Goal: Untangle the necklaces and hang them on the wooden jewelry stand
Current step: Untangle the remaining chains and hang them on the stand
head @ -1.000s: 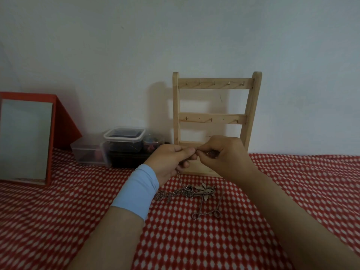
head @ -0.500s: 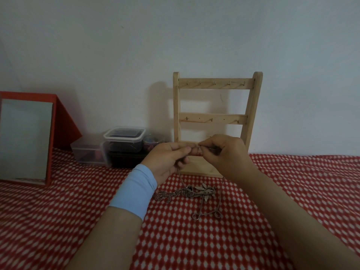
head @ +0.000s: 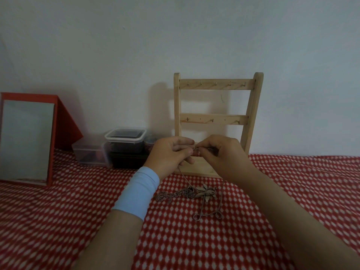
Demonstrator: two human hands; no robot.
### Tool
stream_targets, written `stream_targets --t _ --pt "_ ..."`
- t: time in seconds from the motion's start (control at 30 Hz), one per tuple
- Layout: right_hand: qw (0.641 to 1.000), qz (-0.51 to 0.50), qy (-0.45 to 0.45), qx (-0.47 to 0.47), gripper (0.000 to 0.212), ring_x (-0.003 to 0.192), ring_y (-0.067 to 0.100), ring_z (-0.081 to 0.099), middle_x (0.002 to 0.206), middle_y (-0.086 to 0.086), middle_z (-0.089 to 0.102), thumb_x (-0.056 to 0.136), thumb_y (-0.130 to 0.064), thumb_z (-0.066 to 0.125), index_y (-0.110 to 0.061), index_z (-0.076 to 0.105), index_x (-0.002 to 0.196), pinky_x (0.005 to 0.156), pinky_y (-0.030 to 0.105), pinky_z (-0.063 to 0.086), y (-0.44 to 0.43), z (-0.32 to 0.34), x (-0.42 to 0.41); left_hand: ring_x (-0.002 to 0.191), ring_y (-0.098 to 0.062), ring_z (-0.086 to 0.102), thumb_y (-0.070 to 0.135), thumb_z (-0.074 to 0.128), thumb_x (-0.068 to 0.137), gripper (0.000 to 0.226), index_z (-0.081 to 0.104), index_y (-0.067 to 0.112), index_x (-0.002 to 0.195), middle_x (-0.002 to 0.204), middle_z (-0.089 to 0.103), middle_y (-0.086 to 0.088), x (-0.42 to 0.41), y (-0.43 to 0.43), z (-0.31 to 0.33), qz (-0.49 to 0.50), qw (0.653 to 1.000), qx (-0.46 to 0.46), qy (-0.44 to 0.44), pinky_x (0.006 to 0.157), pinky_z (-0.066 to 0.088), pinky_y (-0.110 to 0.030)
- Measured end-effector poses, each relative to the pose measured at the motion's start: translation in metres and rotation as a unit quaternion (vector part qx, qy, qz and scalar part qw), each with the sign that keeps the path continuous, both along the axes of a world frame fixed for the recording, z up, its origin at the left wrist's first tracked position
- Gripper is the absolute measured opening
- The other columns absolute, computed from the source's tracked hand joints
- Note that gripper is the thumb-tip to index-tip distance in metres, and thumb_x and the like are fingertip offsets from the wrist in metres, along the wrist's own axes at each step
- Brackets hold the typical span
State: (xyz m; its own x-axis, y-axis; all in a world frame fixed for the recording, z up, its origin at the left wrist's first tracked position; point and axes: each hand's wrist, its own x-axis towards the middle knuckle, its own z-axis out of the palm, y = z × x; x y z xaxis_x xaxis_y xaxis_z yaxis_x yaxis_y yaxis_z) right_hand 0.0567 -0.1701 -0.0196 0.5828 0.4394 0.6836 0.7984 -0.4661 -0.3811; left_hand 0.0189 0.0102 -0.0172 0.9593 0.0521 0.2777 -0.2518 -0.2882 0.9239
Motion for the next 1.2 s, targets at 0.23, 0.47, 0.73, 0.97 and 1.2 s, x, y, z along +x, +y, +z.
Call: stream_targets --t 0.23,0.47,0.73,0.97,1.2 --pt "0.999 0.003 -0.018 -0.028 0.012 0.08 -0.006 0.06 0.083 -0.02 0.06 0.096 -0.011 0.068 -0.017 0.077 0.1 0.073 0.009 0.048 -0.001 0.0 0.004 0.07 -0.01 0.071 0.011 0.067 0.091 0.017 0.064 0.02 0.105 0.079 0.077 -0.001 0.0 0.0 0.002 0.002 0.999 0.041 -0.006 0.073 0.048 -0.024" --pt "0.999 -0.031 -0.03 -0.014 0.011 0.075 -0.007 0.058 0.086 -0.01 0.067 0.096 -0.011 0.068 -0.015 0.077 0.099 0.072 0.01 0.048 -0.004 -0.003 0.01 0.071 -0.013 0.071 0.005 0.066 0.09 0.017 0.074 0.019 0.095 0.086 0.077 0.0 -0.002 0.0 0.001 -0.006 1.0 -0.018 0.002 0.064 0.052 -0.021" --pt "1.0 -0.018 -0.007 0.008 0.009 0.081 -0.003 0.062 0.086 -0.013 0.066 0.095 -0.011 0.068 -0.015 0.076 0.098 0.074 0.008 0.048 -0.002 -0.002 0.005 0.07 -0.013 0.065 0.009 0.063 0.093 0.013 0.074 0.014 0.094 0.079 0.074 -0.002 0.002 0.001 -0.002 0.007 0.994 -0.094 0.057 0.066 0.051 -0.025" --pt "0.999 -0.003 0.02 0.049 0.011 0.083 -0.003 0.063 0.085 -0.016 0.066 0.095 -0.009 0.068 -0.015 0.077 0.097 0.072 0.008 0.048 0.002 -0.001 0.0 0.069 -0.011 0.068 0.01 0.064 0.092 0.014 0.071 0.005 0.103 0.095 0.076 -0.011 0.001 -0.005 0.001 -0.022 0.981 -0.175 0.079 0.059 0.051 -0.019" --pt "0.992 0.017 0.09 0.089 0.015 0.084 -0.007 0.066 0.086 -0.019 0.068 0.096 -0.009 0.066 -0.021 0.075 0.093 0.073 0.005 0.049 0.003 0.001 -0.003 0.07 -0.014 0.071 0.009 0.065 0.091 0.008 0.072 0.011 0.094 0.084 0.077 -0.006 -0.002 -0.006 0.004 -0.004 0.989 -0.141 0.043 0.058 0.052 -0.019"
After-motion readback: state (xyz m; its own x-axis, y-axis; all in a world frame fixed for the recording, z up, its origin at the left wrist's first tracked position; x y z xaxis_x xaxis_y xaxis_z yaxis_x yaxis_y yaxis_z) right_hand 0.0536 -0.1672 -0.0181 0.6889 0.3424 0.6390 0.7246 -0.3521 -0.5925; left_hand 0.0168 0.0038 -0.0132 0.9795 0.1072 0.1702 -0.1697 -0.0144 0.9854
